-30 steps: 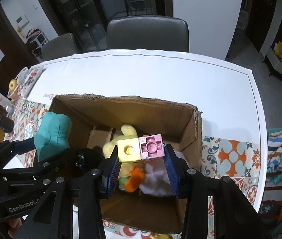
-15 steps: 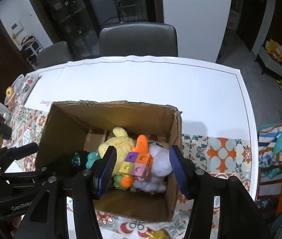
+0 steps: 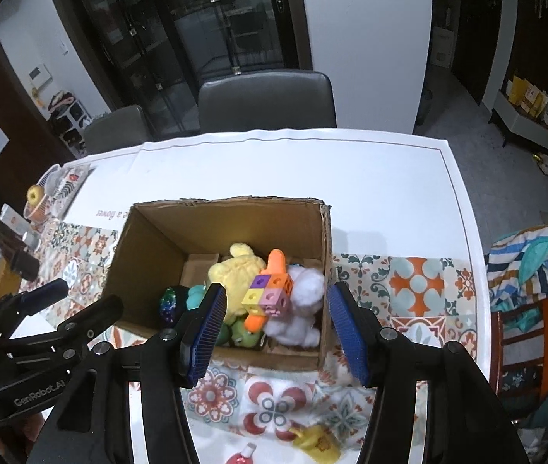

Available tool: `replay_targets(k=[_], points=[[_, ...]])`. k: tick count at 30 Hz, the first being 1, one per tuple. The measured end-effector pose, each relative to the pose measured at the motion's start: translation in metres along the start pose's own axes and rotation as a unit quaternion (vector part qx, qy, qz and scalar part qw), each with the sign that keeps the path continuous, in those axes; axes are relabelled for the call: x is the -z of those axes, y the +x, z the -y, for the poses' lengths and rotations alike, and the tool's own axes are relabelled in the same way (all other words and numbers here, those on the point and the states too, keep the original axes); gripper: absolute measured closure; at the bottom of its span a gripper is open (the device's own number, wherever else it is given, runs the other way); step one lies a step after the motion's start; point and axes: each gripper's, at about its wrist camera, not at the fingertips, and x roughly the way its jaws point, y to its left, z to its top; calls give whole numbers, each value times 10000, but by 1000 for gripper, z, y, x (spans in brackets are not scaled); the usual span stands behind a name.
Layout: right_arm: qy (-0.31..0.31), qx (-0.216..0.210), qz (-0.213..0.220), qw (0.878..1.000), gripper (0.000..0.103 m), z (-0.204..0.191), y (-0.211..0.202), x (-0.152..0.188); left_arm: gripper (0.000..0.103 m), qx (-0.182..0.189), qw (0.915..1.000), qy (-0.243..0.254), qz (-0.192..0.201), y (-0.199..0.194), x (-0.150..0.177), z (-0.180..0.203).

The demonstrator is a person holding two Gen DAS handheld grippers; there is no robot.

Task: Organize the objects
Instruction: 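Lower the star and blocks into the box and open both tools, then withdraw both tools from the box toward the red bottle and yellow cup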

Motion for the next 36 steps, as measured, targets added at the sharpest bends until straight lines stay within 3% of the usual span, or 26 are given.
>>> replay_targets(k=[9, 24, 36], points=[[46, 95, 262, 9996, 47, 6, -26, 22, 17, 33, 10000, 44, 82, -24, 28, 9], [172, 213, 346, 9990, 47, 20, -43, 73, 17, 82, 9997, 247, -2, -38, 77, 21], [361, 345, 293, 9983, 47, 34, -33, 116, 17, 95, 9964, 751, -380, -25, 117, 35]])
